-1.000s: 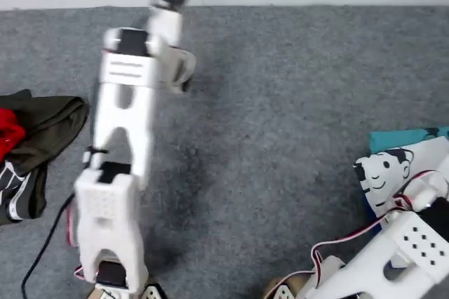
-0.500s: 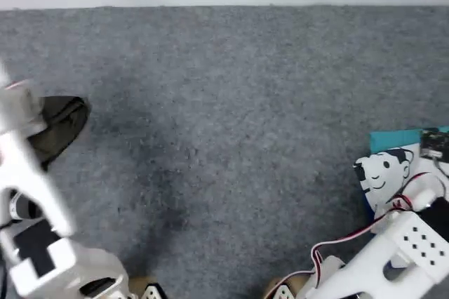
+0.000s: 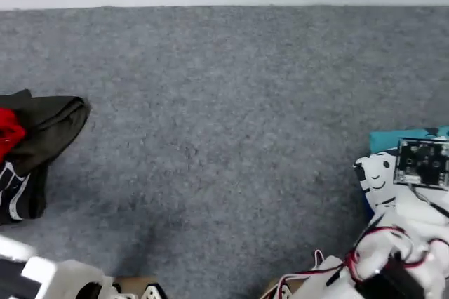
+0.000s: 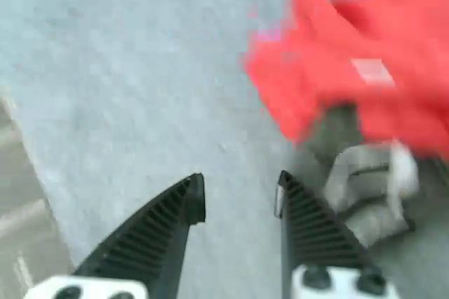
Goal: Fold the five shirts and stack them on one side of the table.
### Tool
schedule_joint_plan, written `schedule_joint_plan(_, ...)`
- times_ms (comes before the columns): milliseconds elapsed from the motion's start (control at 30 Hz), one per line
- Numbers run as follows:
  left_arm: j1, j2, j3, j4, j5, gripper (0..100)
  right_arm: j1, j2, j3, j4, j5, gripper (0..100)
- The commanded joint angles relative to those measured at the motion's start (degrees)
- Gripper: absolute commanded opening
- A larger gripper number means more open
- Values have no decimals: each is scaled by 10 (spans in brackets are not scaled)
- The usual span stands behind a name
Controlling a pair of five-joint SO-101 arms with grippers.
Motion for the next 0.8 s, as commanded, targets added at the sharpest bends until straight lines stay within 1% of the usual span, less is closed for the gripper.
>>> schedule_joint_plan(0, 7, 33, 6, -144, 0, 167, -5, -2, 19, 4, 5, 226)
schedule_joint_plan(167, 35, 142, 7, -285, 0, 169, -5, -6, 37, 4, 3, 226)
schedule_joint_plan(267, 52, 203, 6, -322, 0, 170, -5, -6, 37, 0, 5, 226)
schedule_joint_plan(467, 98, 283, 6, -286, 0, 165, -6, -6, 38, -1, 5, 226)
schedule_joint_plan(533, 111, 293, 6, -262, -1, 142, -17, -6, 38, -3, 5, 226)
schedule_joint_plan(600, 127, 297, 6, -250, -1, 91, -44, -6, 38, 1, 3, 226)
schedule_joint_plan(667, 142, 293, 6, -248, -1, 16, -80, -6, 38, 3, 2, 226)
schedule_joint_plan(767, 161, 292, 5, -233, -1, 13, -124, -6, 38, 3, 1, 226)
